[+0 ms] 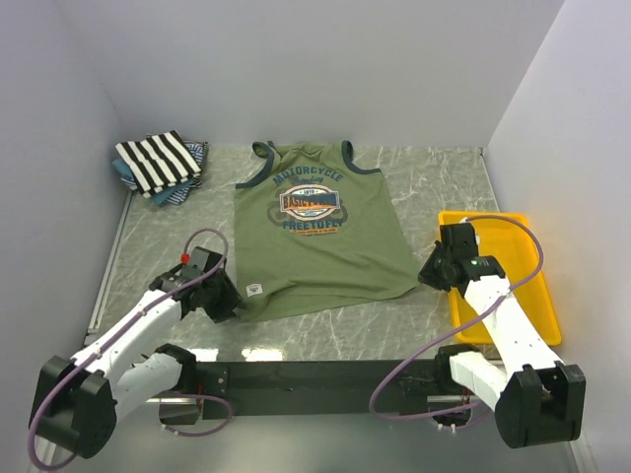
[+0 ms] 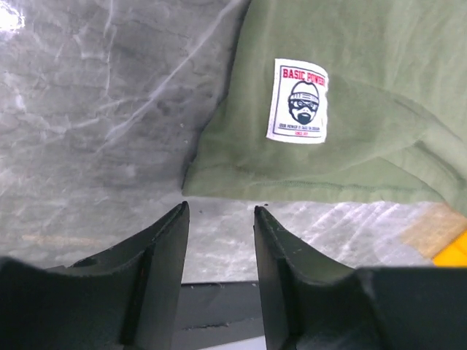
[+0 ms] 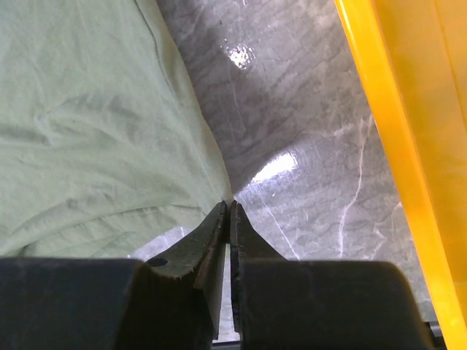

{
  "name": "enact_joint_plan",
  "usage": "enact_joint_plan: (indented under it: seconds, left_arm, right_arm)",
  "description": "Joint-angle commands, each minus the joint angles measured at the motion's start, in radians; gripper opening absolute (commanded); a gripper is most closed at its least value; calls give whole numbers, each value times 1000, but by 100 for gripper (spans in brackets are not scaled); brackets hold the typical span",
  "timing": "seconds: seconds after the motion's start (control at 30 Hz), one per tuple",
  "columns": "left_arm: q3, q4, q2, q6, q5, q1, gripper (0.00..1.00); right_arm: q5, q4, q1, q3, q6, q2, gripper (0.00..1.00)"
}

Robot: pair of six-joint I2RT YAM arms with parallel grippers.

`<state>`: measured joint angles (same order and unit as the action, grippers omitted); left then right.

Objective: Fold and stack the tank tops
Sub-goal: Flatten the tank top out

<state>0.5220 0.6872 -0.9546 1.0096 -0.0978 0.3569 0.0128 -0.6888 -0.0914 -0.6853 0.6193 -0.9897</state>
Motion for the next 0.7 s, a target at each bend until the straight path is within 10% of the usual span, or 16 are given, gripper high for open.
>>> enact_joint_plan:
  seconds: [0.0,0.37,0.67]
  left_arm:
    - [36,-37,-54,41,93,54,45]
    - [61,-31,-176,118,228,183,46]
    - [116,24,-233,86,288,183,1]
  right_arm:
    - [-1,46,5,6,-10,-7,10]
    - [-10,90,7,3,-26,-35,10]
    - [6,89,7,-11,-27,-33,10]
